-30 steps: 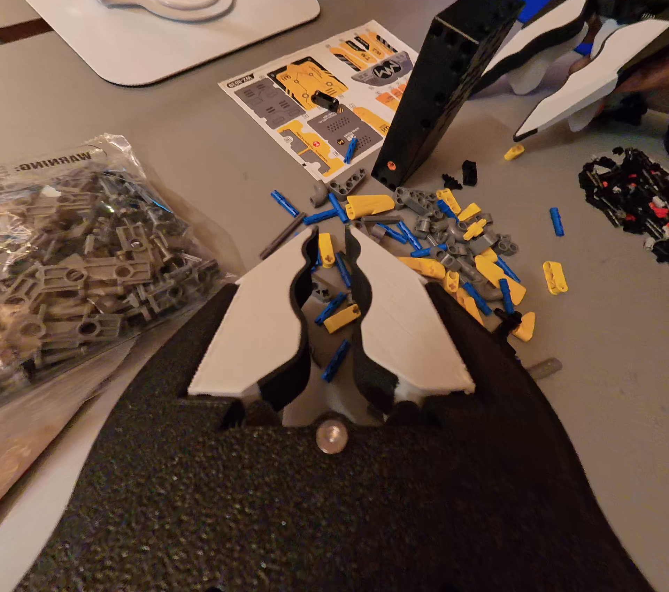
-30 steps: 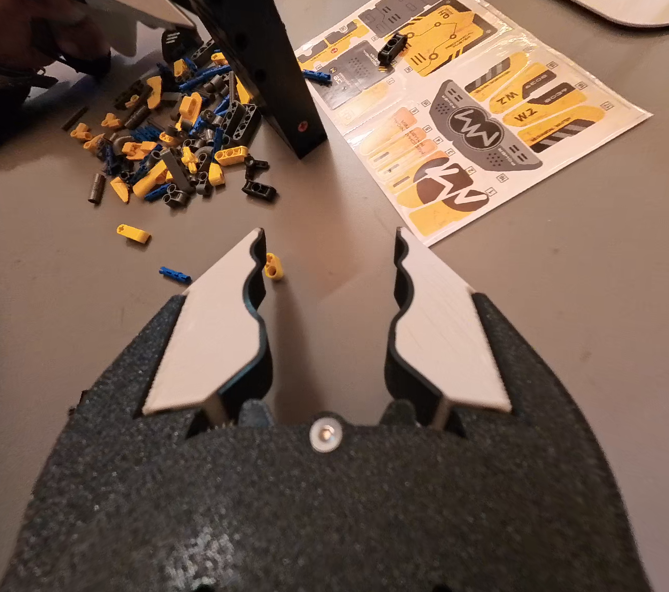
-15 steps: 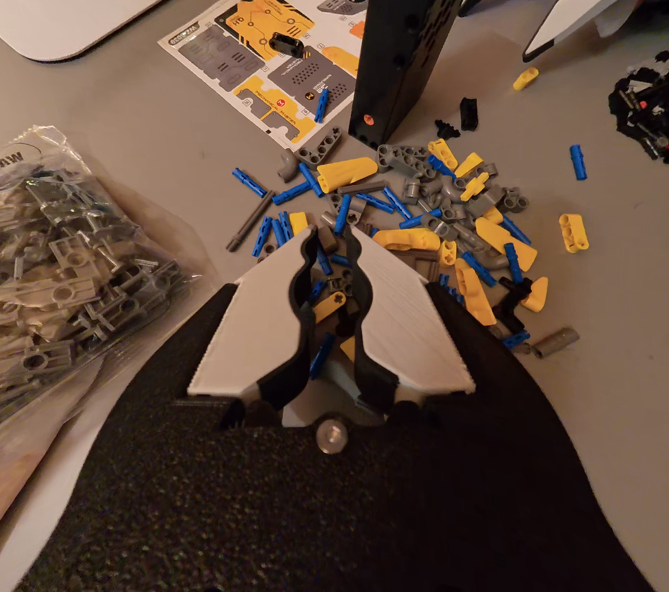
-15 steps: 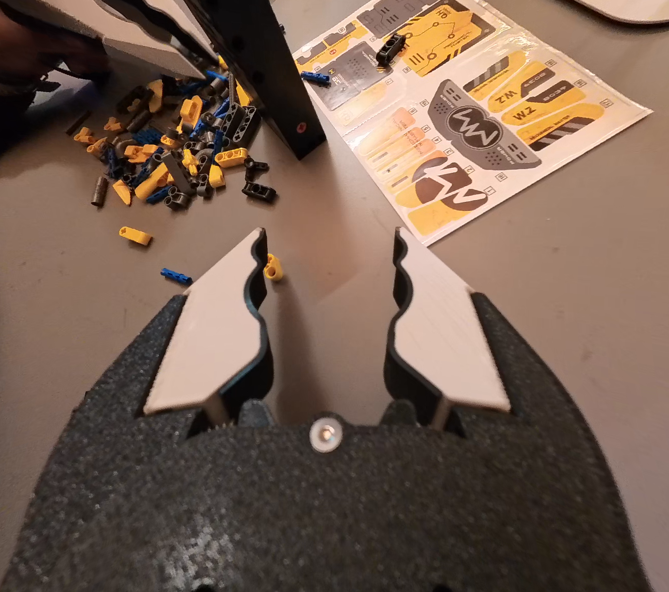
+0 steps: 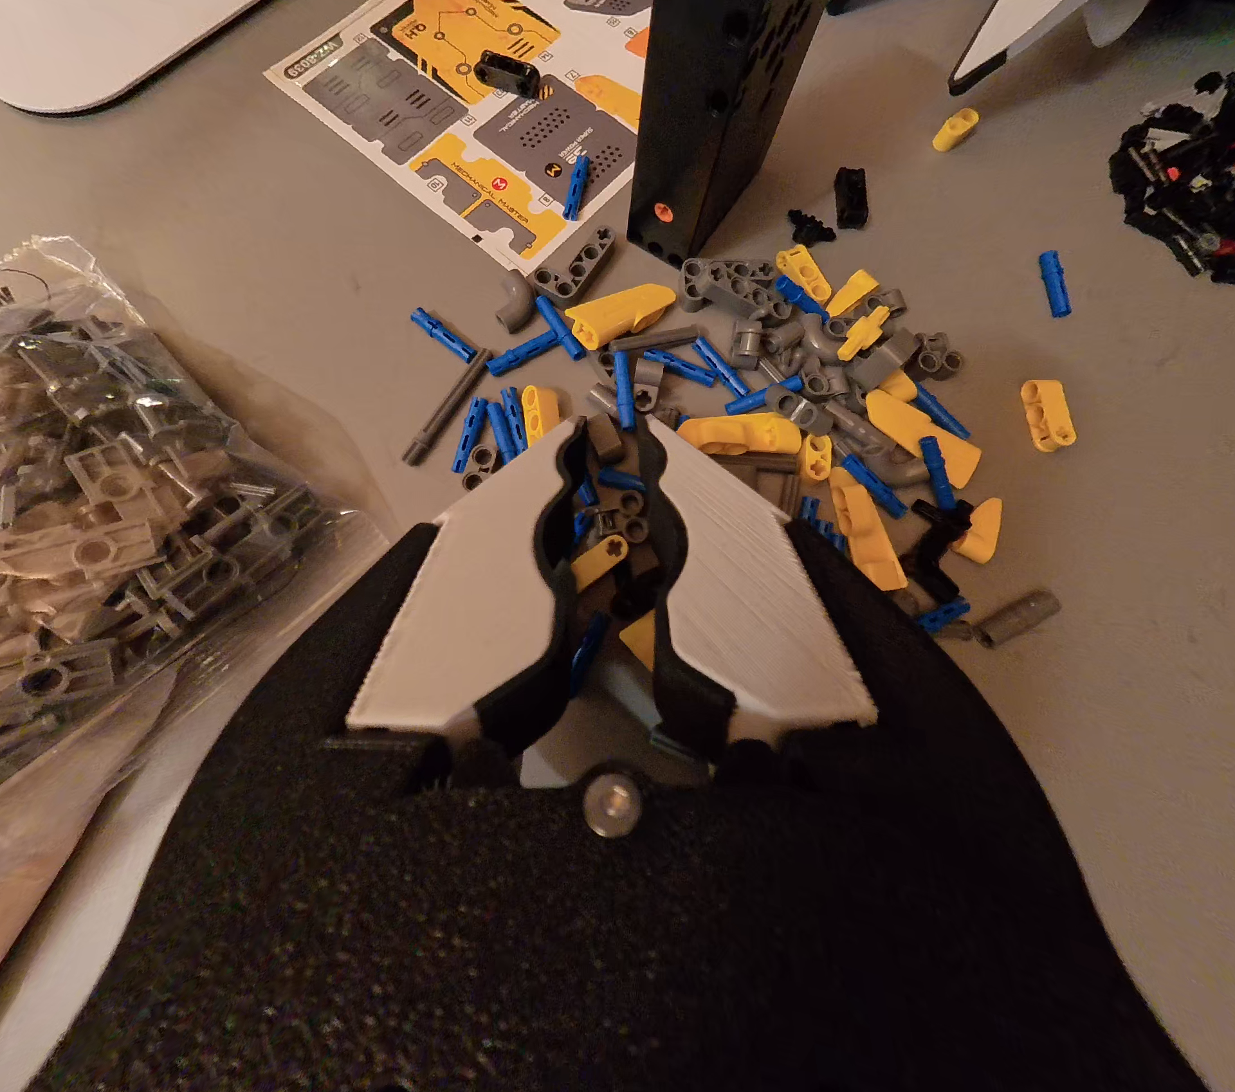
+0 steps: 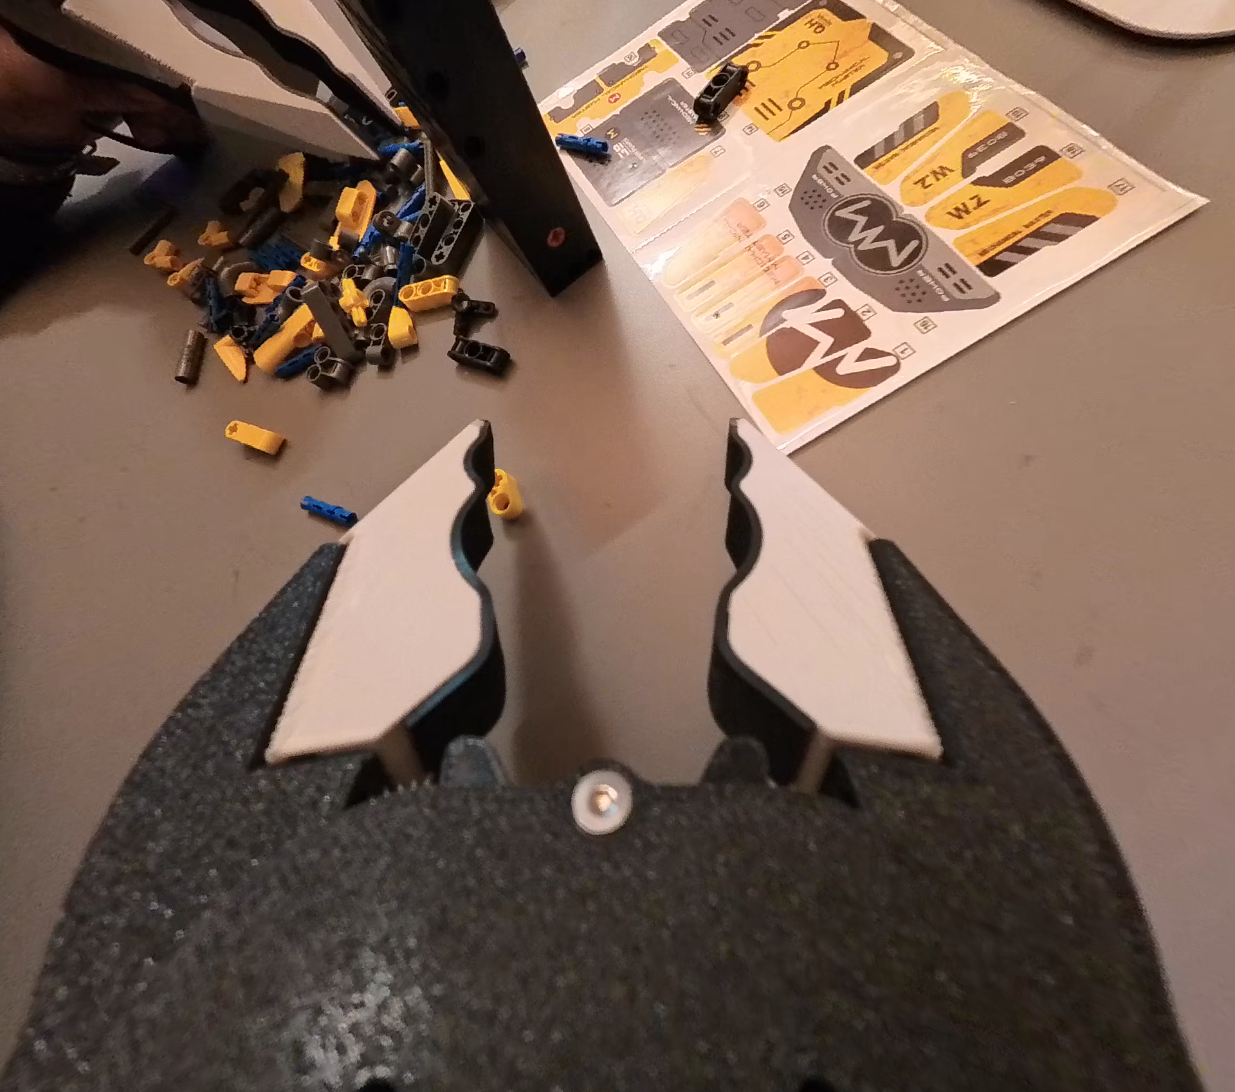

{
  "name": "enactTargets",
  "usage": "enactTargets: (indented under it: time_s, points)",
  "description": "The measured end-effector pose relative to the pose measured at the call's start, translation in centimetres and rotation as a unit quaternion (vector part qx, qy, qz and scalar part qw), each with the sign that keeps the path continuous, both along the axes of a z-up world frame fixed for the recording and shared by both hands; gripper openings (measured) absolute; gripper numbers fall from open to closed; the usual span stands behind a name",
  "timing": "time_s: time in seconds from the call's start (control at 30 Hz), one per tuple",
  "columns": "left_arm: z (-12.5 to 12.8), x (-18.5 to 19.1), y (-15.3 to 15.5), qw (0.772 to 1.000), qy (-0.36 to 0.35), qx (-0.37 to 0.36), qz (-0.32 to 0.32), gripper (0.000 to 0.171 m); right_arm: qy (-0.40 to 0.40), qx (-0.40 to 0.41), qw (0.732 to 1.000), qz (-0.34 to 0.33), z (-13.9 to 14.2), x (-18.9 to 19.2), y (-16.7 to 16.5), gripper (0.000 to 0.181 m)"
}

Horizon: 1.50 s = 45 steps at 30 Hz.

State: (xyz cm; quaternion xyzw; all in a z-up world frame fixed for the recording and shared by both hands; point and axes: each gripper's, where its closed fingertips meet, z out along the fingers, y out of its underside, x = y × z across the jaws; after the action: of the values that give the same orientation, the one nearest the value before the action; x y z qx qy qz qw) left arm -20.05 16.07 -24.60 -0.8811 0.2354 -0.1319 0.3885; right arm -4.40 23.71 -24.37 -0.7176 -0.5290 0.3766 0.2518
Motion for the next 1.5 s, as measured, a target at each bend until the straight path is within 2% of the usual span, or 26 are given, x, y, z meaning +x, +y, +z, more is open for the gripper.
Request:
enactTargets:
  time_s: [1.5]
  points:
    - [-0.03,0.06,-0.15,1.0,-0.002,-0.002,-0.004,0.013,0.004,-0.01,1.0,0.0,0.07,0.0,0.03,0.069]
